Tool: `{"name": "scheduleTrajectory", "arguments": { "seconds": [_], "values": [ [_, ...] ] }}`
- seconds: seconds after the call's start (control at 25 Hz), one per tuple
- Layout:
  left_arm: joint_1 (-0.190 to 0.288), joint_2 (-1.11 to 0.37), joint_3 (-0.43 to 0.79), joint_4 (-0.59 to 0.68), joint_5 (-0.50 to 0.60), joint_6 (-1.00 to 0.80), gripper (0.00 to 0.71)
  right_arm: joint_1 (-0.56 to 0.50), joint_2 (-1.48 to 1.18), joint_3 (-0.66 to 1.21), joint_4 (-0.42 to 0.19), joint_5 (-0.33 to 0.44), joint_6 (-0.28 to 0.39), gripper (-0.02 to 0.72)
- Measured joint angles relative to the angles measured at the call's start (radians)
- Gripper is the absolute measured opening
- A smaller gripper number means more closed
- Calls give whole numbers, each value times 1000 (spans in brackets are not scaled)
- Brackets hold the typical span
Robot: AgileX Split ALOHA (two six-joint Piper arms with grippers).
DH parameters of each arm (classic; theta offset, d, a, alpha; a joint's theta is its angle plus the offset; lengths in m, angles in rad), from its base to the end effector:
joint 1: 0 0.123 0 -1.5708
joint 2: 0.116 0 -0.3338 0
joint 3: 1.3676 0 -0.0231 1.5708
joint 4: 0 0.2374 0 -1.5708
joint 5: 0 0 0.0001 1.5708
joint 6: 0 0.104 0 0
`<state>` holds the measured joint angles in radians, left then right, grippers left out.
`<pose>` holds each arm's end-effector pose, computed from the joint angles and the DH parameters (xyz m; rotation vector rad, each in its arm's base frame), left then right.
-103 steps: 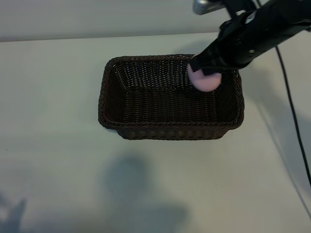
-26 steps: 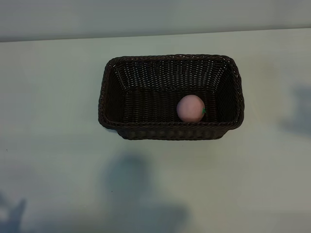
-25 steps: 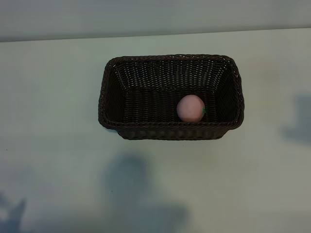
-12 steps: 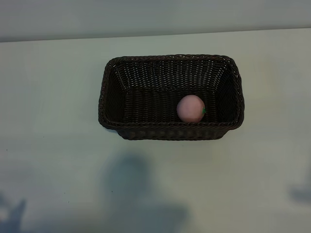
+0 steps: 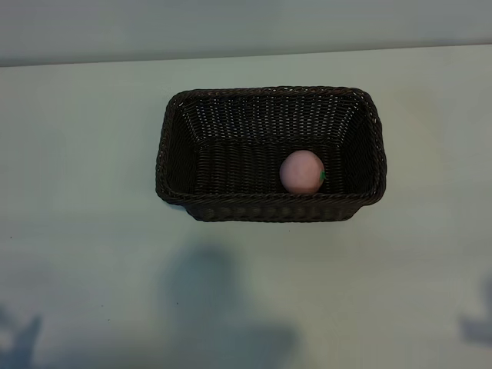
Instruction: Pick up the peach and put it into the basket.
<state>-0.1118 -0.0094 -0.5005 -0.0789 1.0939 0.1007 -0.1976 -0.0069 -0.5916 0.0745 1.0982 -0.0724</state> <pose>-0.0578 -0.0008 0.2617 0.2248 2.0543 -0.1016 -0.0650 0.0200 0.2860 0.1146 1.9789 -0.0875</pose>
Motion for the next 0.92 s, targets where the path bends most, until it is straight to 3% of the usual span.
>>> {"name": "scheduleTrajectory", "arguments": {
  "seconds": [0.48, 0.92],
  "values": [
    [0, 0, 0, 0, 0, 0, 592, 0, 0, 102, -2, -18, -18, 539],
    [0, 0, 0, 0, 0, 0, 592, 0, 0, 102, -5, -26, -16, 457]
  ]
}}
